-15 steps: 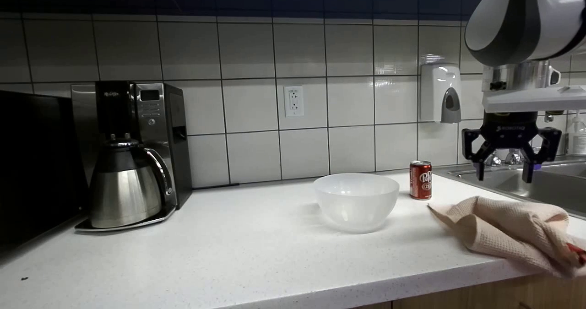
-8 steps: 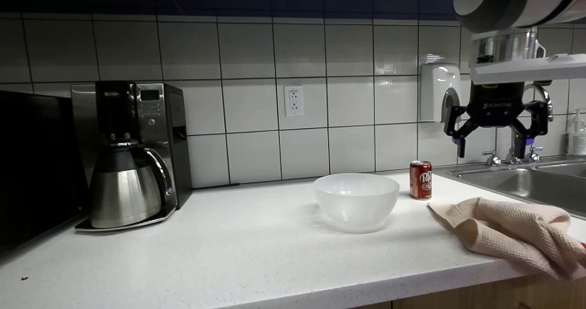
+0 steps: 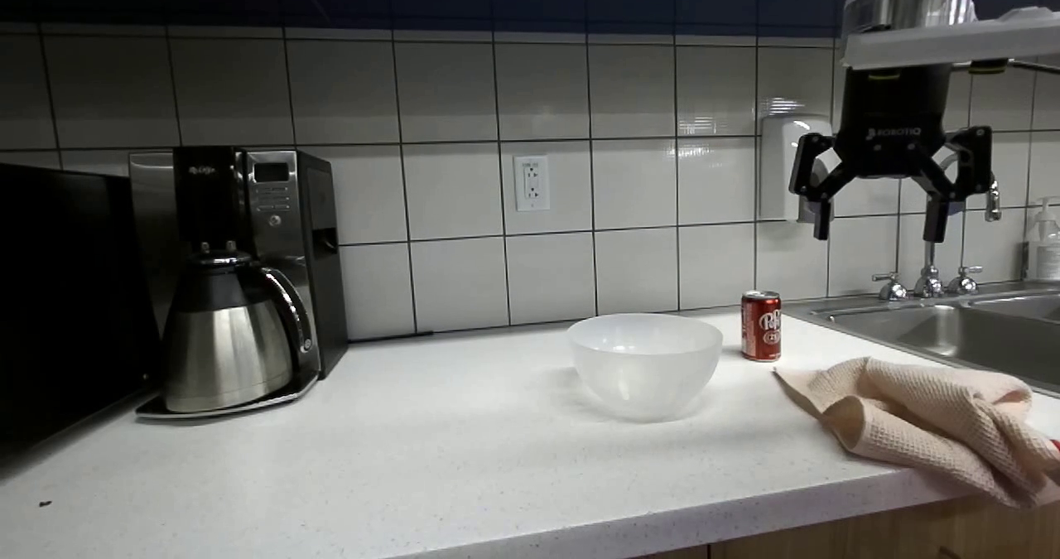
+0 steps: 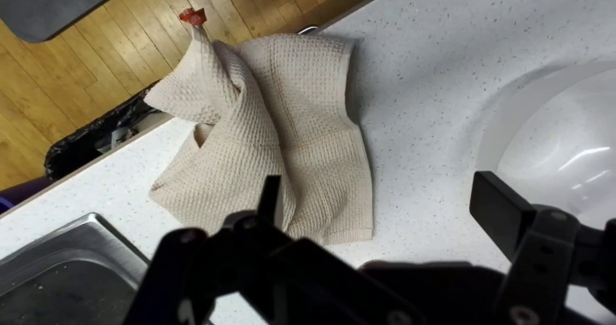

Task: Remove the towel from the bowl

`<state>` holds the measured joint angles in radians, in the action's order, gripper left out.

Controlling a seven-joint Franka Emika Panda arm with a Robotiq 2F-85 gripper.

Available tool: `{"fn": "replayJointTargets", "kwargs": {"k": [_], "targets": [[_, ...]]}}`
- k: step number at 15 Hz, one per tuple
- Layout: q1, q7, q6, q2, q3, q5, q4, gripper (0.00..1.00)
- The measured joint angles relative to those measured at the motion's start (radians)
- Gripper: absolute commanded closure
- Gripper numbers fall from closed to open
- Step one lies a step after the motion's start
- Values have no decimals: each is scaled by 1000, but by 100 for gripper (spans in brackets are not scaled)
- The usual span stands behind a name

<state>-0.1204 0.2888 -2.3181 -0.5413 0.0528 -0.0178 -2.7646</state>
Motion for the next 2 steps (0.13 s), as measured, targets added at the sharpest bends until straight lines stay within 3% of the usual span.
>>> {"fn": "replayJointTargets", "kwargs": {"k": [2], "targets": [[0, 0, 6, -4, -1, 0, 0, 0]]}}
